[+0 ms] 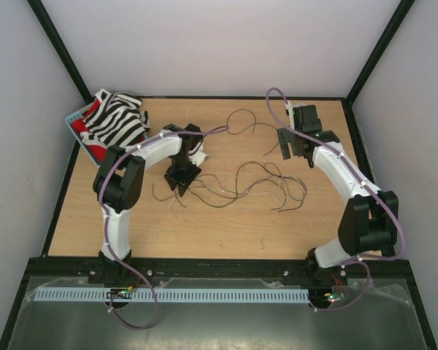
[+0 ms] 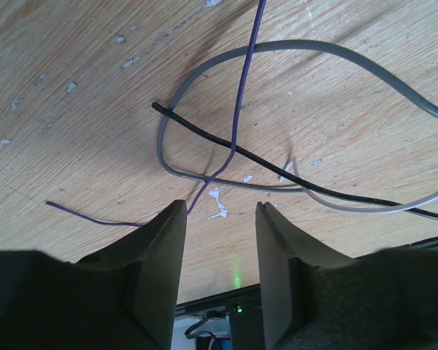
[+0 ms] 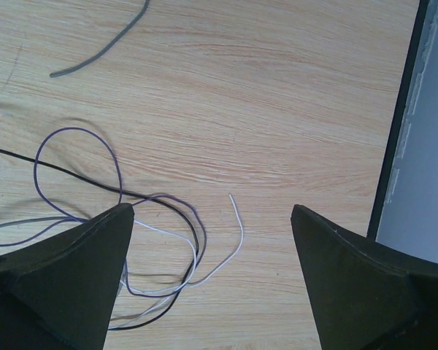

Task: Zip-tie the wires
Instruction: Straighten the cable at the center of the board.

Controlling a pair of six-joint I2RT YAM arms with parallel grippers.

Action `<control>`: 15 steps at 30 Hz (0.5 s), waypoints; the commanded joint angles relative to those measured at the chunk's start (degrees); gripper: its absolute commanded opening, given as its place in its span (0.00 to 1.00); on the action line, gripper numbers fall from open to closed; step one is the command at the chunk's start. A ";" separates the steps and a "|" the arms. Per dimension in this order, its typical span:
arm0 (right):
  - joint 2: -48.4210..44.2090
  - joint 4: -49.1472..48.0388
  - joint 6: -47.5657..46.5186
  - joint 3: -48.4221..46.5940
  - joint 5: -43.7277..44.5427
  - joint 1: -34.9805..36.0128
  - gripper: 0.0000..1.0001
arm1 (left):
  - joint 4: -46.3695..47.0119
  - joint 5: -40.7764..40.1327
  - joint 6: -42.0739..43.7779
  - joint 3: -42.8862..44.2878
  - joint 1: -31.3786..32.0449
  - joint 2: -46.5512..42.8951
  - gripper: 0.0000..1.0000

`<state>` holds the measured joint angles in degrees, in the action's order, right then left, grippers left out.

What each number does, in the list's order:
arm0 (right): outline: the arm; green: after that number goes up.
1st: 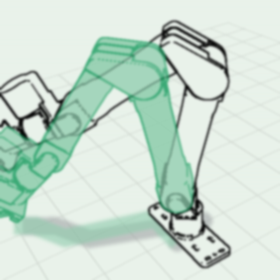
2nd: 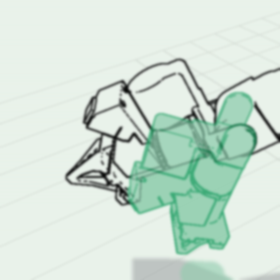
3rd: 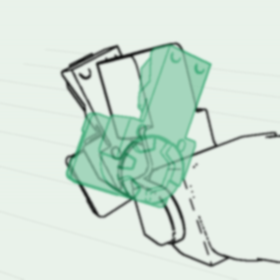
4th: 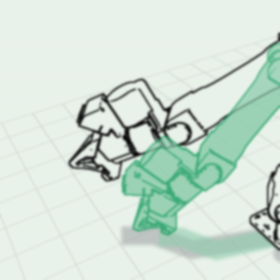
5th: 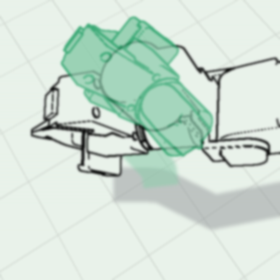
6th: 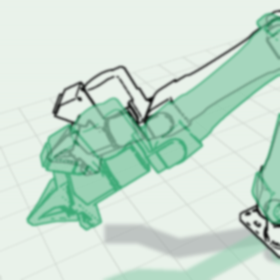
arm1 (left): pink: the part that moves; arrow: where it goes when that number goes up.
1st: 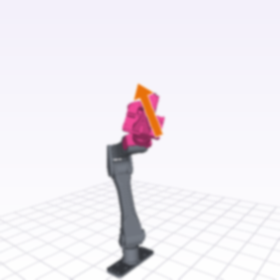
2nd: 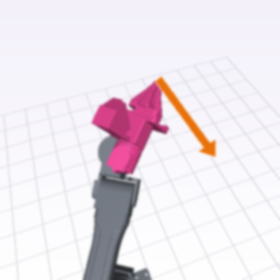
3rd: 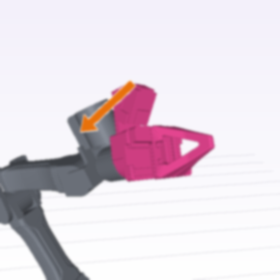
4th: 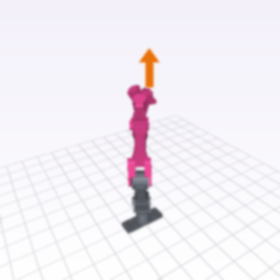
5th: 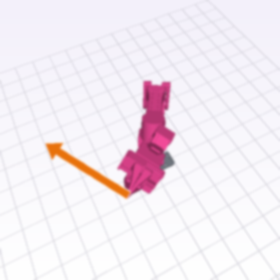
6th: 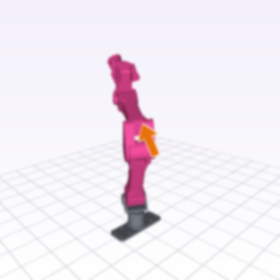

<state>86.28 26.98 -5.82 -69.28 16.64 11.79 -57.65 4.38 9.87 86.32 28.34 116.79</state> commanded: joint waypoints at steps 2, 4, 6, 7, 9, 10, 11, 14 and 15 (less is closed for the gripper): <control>-0.23 0.20 1.81 -2.27 -5.60 -0.81 0.99 | -1.68 -1.61 0.50 1.39 -0.18 -2.36 0.53; 0.31 -2.16 3.39 -2.57 -9.08 -0.81 0.99 | -1.74 -2.27 0.78 1.31 -0.49 -3.16 0.58; 1.18 -4.84 5.26 -2.79 -11.53 -0.76 0.99 | -1.85 -2.49 0.83 1.24 -1.37 -4.41 0.63; 1.87 -6.83 6.08 -2.68 -12.48 -0.80 0.99 | -1.92 -2.29 0.87 1.26 -1.87 -5.22 0.67; 3.75 -11.09 7.86 -2.60 -12.87 -0.78 0.99 | -1.94 -1.72 0.92 1.22 -3.11 -7.34 0.76; 5.04 -12.46 8.53 -3.29 -12.99 -0.80 0.99 | -1.94 -1.36 1.04 1.22 -3.71 -8.62 0.80; 6.70 -13.69 9.21 -4.11 -12.82 -0.81 0.99 | -1.98 -1.06 1.09 1.23 -4.18 -10.36 0.83; 12.00 -18.43 9.88 -6.97 -12.96 -0.80 0.99 | -1.99 0.24 1.00 1.13 -5.89 -14.94 0.98; 13.71 -19.82 9.64 -8.26 -13.14 -0.81 0.99 | -1.91 0.66 0.75 1.19 -6.51 -16.54 0.99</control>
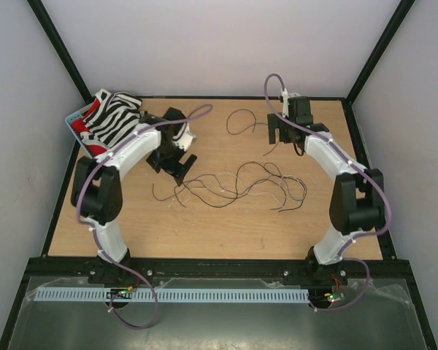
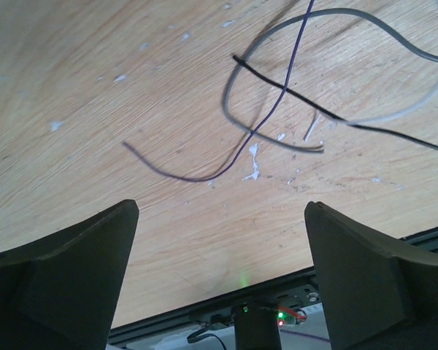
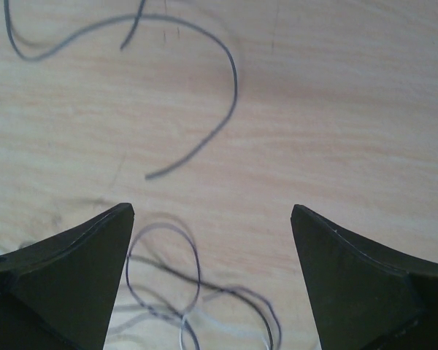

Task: Zip-tie the wires
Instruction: Straighten the cable at the center of the board, then pick up the cable at the center of the board.

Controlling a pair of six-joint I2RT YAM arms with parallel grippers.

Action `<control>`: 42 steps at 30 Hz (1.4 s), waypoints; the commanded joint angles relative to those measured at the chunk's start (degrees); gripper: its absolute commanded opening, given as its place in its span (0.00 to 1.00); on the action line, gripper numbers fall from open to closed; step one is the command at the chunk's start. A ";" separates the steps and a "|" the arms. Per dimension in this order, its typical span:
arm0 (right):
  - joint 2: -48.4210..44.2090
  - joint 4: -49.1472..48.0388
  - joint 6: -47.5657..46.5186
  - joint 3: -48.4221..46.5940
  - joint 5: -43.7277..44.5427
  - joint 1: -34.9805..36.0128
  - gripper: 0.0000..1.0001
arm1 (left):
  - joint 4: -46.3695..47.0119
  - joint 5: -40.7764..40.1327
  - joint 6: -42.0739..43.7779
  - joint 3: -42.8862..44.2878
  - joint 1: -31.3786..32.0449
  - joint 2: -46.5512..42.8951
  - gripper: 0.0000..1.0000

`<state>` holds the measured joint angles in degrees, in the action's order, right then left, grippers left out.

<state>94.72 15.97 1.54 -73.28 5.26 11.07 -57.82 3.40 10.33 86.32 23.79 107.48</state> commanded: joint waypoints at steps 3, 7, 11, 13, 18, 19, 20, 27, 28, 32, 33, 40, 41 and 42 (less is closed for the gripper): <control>11.35 -9.76 -0.24 -9.62 -1.81 0.00 1.00 | -1.00 1.52 -0.30 1.08 -3.57 -12.33 0.99; 18.54 -9.27 -3.98 -16.47 -2.73 0.07 0.99 | 5.47 -0.99 0.10 -2.57 -3.88 -21.12 0.99; 24.59 -8.74 -7.46 -21.07 -2.78 0.18 0.99 | 8.99 0.48 0.10 -5.43 -4.66 -28.13 0.99; 27.02 -8.27 -8.66 -22.70 -2.88 0.20 0.99 | 9.57 1.66 0.09 -6.19 -5.00 -30.66 0.99; 31.87 -7.92 -10.20 -25.74 -2.72 0.18 0.96 | 10.56 3.85 0.25 -7.09 -5.45 -35.04 0.99; 32.86 -7.93 -10.28 -26.49 -2.53 0.18 0.95 | 10.89 4.53 0.48 -7.25 -5.50 -36.10 0.99; 33.77 -7.90 -10.28 -27.21 -2.43 0.19 0.94 | 11.30 5.40 0.75 -7.42 -5.51 -36.86 0.99; 38.59 -7.70 -10.41 -31.30 -1.91 0.18 0.93 | 17.79 9.93 1.72 -10.93 -5.60 -44.43 0.99; 38.86 -7.56 -10.25 -31.65 -1.87 0.20 0.93 | 18.50 10.11 1.93 -11.21 -5.60 -45.34 0.99; 39.44 -7.32 -9.62 -31.95 -2.54 0.01 0.86 | 19.59 10.25 2.33 -11.87 -5.84 -47.27 0.99; 39.52 -7.10 -9.56 -31.97 -2.76 0.05 0.82 | 19.66 10.39 2.38 -11.92 -5.93 -47.46 0.99; 38.25 -5.69 -8.73 -31.46 -4.99 -0.56 0.38 | 21.12 11.53 0.52 -11.98 -6.12 -48.48 0.99; 37.75 -5.60 -8.82 -31.30 -5.16 -0.54 0.31 | 21.88 11.13 -0.24 -11.97 -6.20 -49.09 0.99; 37.09 -5.49 -9.00 -31.09 -5.42 -0.53 0.25 | 22.78 10.85 -0.84 -12.09 -6.33 -49.88 0.99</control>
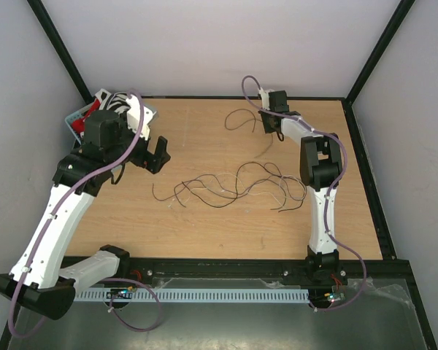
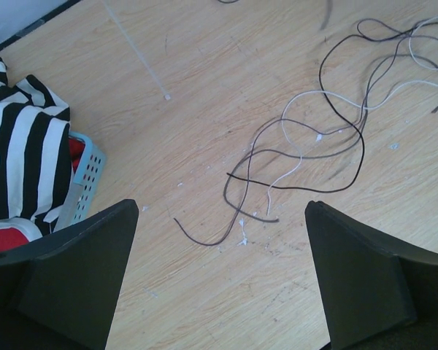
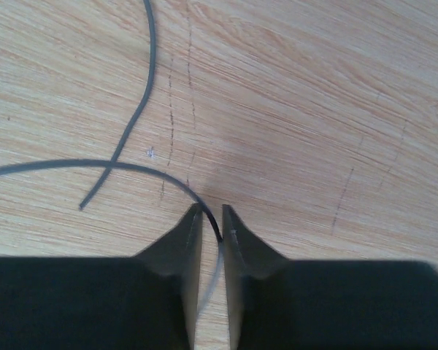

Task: Zip-tie the wires
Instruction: Pick up the cable at the center of the board.

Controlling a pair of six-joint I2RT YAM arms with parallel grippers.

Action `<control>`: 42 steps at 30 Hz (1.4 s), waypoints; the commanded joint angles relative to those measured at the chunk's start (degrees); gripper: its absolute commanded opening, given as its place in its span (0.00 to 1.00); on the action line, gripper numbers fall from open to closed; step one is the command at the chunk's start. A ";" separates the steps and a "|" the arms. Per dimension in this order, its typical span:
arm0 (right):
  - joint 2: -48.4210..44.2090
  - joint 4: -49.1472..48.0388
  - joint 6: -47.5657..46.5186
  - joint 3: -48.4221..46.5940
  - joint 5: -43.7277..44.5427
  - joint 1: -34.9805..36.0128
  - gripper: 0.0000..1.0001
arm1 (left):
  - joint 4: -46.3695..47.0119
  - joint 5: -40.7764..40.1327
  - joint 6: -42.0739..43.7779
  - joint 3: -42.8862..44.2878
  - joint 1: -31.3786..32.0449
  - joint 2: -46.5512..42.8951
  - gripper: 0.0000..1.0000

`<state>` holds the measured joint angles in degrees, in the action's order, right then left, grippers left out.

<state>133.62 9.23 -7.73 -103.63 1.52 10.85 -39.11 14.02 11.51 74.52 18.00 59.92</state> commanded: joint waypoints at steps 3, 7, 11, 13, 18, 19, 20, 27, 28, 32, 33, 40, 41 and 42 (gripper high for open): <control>-4.58 2.01 0.34 -0.39 -2.63 -0.33 0.08 | 6.11 -0.09 -3.02 -0.70 -0.96 -4.87 0.99; -10.65 2.89 1.13 1.29 -3.75 -0.18 0.00 | 6.62 2.04 -2.65 -0.60 -1.33 -6.58 0.99; -19.32 3.99 1.42 3.36 -5.30 0.36 0.00 | 6.66 2.73 -2.28 -1.57 -1.47 -7.18 0.99; -23.52 4.60 1.85 4.12 -7.87 0.44 0.00 | 6.67 3.65 -2.41 -2.19 -1.56 -7.27 0.99; -33.66 7.44 4.95 4.37 -17.36 0.50 0.00 | 6.74 5.05 -5.09 -2.71 -1.51 -6.72 0.99; -35.71 8.12 5.48 4.47 -19.12 0.50 0.00 | 6.81 5.05 -5.92 -2.84 -1.56 -6.58 0.99; -37.78 8.50 6.17 4.80 -20.50 0.53 0.00 | 6.90 5.16 -6.47 -2.88 -1.52 -6.39 0.99; -50.57 8.61 12.50 7.16 -31.89 0.49 0.00 | 14.79 6.80 -12.21 -8.64 -1.56 -8.69 0.99; -51.92 8.53 13.82 7.16 -33.55 0.50 0.00 | 18.54 6.79 -13.74 -10.88 -1.55 -10.01 0.99; -55.69 8.04 19.41 7.25 -40.84 0.49 0.00 | 37.46 6.69 -22.69 -23.48 -1.56 -16.86 0.99; -56.50 7.73 20.70 7.53 -42.29 0.51 0.00 | 41.36 6.44 -25.74 -26.12 -1.52 -18.01 0.99; -63.35 -0.86 30.54 14.71 -47.49 0.65 0.00 | 46.21 11.69 -34.32 -29.04 -0.39 -18.41 0.99; -64.22 -2.52 32.55 15.98 -47.59 0.67 0.00 | 47.45 11.85 -35.40 -29.54 0.26 -18.36 0.99; -65.01 -4.55 34.52 17.41 -47.76 0.66 0.00 | 48.59 11.90 -35.98 -30.01 1.13 -18.27 0.99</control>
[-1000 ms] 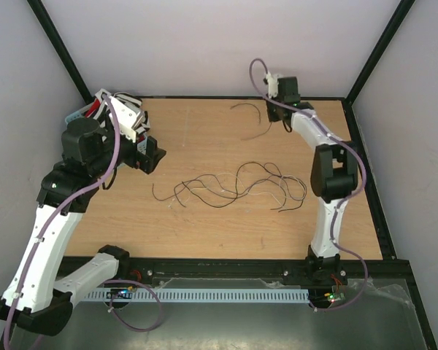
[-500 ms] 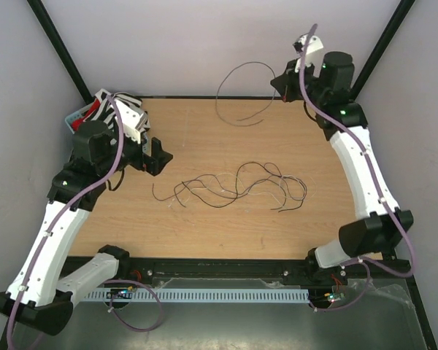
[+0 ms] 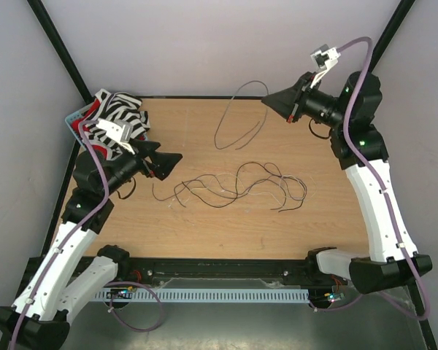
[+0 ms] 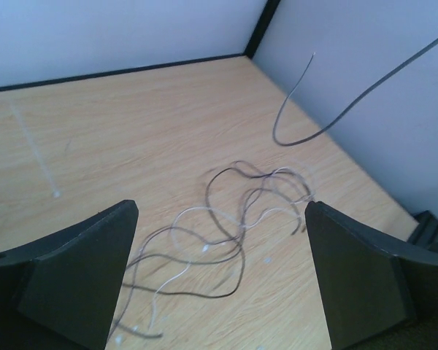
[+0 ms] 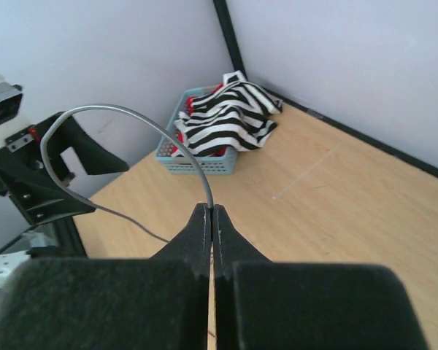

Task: Zip-tie the wires
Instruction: Pick up the cable at the center of the board.

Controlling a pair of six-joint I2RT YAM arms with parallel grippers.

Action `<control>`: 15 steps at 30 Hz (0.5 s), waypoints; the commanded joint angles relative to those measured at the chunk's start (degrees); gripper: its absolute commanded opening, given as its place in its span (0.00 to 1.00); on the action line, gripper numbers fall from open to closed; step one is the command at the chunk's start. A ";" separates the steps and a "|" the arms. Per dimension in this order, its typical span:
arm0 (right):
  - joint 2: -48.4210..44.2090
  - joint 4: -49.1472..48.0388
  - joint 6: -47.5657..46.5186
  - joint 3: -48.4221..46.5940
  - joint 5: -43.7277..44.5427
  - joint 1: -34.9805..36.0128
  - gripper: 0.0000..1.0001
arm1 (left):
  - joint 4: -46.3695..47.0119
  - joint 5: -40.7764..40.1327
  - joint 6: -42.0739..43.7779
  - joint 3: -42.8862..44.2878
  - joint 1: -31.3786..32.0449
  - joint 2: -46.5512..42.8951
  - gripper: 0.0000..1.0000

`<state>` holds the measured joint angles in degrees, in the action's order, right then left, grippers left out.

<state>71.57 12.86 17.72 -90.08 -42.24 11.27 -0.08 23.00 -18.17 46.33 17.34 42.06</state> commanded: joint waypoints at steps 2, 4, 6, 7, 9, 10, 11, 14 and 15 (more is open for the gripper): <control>-4.32 -12.60 13.13 6.59 -4.43 0.33 0.00 | 11.47 2.59 -6.82 -2.62 3.99 -0.09 0.99; -5.54 -17.60 17.13 9.40 -4.56 0.40 0.00 | 13.21 1.77 -6.34 -3.33 7.08 0.44 0.99; -6.36 -21.16 20.10 11.44 -4.00 0.55 0.00 | 15.28 0.47 -5.73 -4.29 10.54 0.86 0.99; -6.65 -21.84 20.92 11.92 -3.61 0.58 0.00 | 16.27 -0.58 -5.29 -4.72 12.19 1.09 0.99; -7.22 -22.83 22.21 12.44 -2.68 0.88 0.00 | 17.71 -3.19 -4.91 -5.59 15.08 1.61 0.99; -7.49 -23.39 22.85 12.74 -2.54 1.09 0.00 | 18.19 -4.87 -4.68 -6.01 16.27 1.92 0.99; -7.83 -24.08 23.57 13.00 -2.43 1.26 0.00 | 18.60 -6.59 -4.54 -6.33 17.18 2.41 0.99; -8.61 -26.06 25.05 13.93 -2.04 1.76 0.00 | 19.63 -11.20 -4.25 -6.75 18.85 4.14 0.99; -8.87 -26.17 25.27 14.23 -1.80 1.81 0.00 | 20.11 -12.69 -4.74 -6.97 19.22 4.69 0.99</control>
<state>65.30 -6.72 38.87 -76.51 -44.38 12.38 14.66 17.67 -22.94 40.05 35.24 45.19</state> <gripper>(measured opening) 0.011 0.991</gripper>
